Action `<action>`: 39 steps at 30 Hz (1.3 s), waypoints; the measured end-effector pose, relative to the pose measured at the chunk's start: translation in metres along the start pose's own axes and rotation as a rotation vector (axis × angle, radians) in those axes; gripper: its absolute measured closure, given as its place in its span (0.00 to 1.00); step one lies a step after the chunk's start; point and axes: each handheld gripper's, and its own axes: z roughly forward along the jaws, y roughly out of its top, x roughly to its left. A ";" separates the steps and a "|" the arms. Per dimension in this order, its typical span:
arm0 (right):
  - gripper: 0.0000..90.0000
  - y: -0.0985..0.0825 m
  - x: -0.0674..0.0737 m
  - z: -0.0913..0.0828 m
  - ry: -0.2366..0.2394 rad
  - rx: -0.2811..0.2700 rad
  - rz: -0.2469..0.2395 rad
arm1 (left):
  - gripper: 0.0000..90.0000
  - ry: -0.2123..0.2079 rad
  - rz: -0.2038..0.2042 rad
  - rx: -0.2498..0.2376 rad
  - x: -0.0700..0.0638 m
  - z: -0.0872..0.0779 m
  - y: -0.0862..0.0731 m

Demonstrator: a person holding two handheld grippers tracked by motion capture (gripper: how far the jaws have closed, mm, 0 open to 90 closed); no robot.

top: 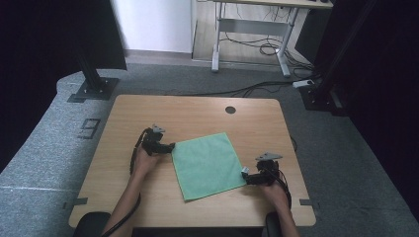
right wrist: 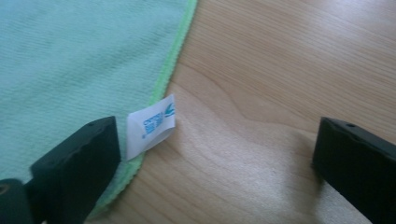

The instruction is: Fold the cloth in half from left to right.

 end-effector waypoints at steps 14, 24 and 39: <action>0.05 0.021 0.028 -0.013 0.117 -0.042 -0.086 | 0.21 0.003 -0.003 -0.001 0.000 0.000 0.000; 0.14 0.033 0.067 -0.005 0.272 -0.032 -0.139 | 0.21 0.004 -0.005 0.000 0.000 0.000 0.000; 0.20 0.048 0.133 0.009 0.417 -0.002 -0.275 | 0.18 0.011 -0.011 0.004 0.000 0.001 0.000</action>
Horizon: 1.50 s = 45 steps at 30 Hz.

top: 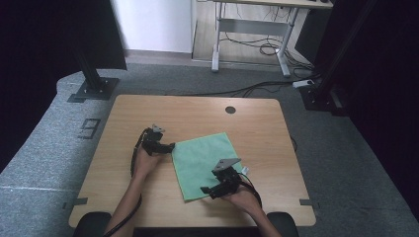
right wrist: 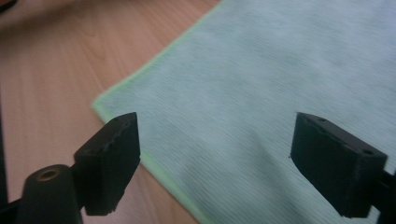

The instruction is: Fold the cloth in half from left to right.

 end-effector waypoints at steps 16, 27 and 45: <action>0.53 0.021 0.048 0.040 0.184 0.085 -0.133 | 0.26 -0.018 0.020 -0.011 -0.001 -0.001 -0.001; 0.86 0.021 0.057 0.053 0.103 0.138 -0.184 | 0.42 -0.043 0.044 -0.030 -0.006 -0.003 -0.002; 0.95 0.020 0.053 0.052 0.098 0.136 -0.159 | 0.98 -0.136 0.015 -0.033 -0.016 -0.005 -0.003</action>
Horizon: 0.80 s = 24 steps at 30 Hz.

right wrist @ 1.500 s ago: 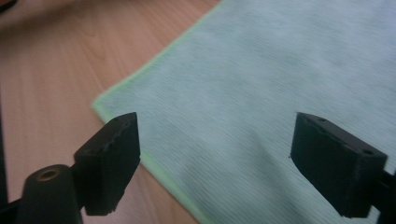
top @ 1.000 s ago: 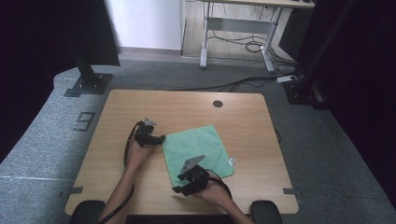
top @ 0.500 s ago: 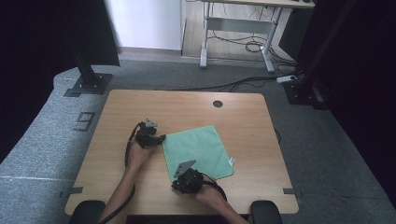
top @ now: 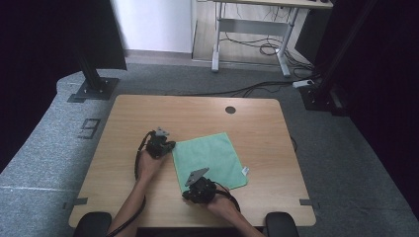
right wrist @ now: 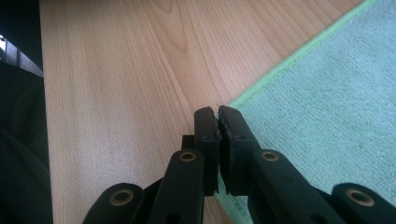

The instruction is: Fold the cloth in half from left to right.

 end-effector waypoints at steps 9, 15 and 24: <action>0.95 0.008 0.007 0.008 0.056 -0.006 -0.010 | 0.98 0.023 0.000 0.033 0.004 -0.014 -0.008; 0.95 0.023 0.021 0.022 0.091 -0.001 -0.053 | 0.97 0.044 -0.021 0.063 0.016 -0.035 -0.019; 0.95 0.037 0.029 0.024 0.101 -0.012 -0.083 | 0.97 0.067 -0.042 0.073 0.028 -0.053 -0.026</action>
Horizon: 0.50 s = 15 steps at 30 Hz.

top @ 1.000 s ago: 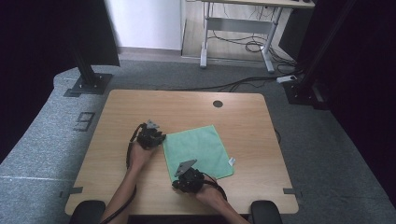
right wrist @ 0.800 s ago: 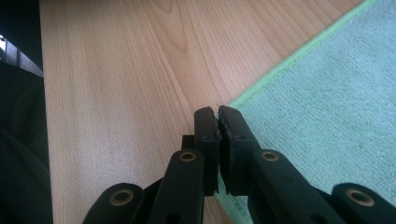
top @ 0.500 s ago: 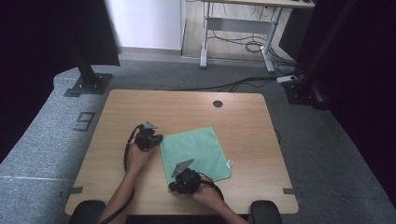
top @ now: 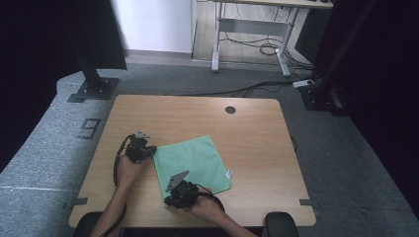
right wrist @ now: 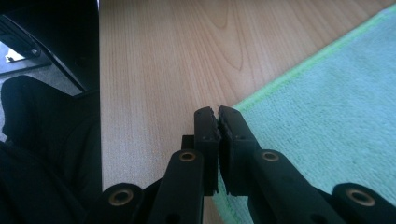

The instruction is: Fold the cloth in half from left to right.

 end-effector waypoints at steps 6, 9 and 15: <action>0.95 -0.004 -0.007 -0.021 -0.026 -0.037 0.022 | 0.97 -0.003 0.021 -0.023 -0.008 0.000 0.013; 0.95 -0.010 -0.012 -0.036 -0.056 -0.055 0.035 | 0.97 -0.006 0.036 -0.035 -0.013 -0.001 0.023; 0.95 -0.023 -0.021 -0.061 -0.111 -0.088 0.068 | 0.97 -0.028 0.059 -0.077 -0.025 -0.002 0.046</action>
